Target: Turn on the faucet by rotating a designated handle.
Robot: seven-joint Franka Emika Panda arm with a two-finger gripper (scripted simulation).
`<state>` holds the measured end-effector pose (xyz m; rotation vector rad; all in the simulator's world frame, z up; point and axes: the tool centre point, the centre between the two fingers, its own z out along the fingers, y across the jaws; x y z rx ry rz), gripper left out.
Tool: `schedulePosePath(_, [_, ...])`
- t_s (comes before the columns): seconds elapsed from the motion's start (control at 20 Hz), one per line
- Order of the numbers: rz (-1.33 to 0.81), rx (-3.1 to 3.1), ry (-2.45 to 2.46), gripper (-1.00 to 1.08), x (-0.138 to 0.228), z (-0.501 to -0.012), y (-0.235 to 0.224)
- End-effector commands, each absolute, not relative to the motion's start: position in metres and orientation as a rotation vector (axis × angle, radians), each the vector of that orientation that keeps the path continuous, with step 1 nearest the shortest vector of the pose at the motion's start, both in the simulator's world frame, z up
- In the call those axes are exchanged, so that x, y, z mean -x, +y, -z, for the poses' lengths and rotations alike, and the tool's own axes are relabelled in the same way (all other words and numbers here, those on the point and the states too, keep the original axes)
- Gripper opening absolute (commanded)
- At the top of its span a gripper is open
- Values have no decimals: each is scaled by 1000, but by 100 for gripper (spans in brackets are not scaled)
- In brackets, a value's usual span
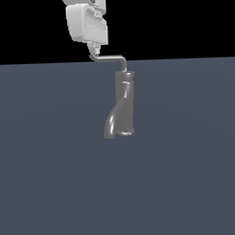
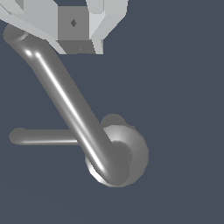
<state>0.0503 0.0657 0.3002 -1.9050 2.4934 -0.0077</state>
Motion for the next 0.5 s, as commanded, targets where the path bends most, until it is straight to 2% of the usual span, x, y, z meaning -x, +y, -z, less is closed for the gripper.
schedulePosePath(0.0, [9, 1906, 2495, -100, -47, -300, 65])
schedulePosePath(0.45, [6, 1908, 2493, -100, -24, -300, 56])
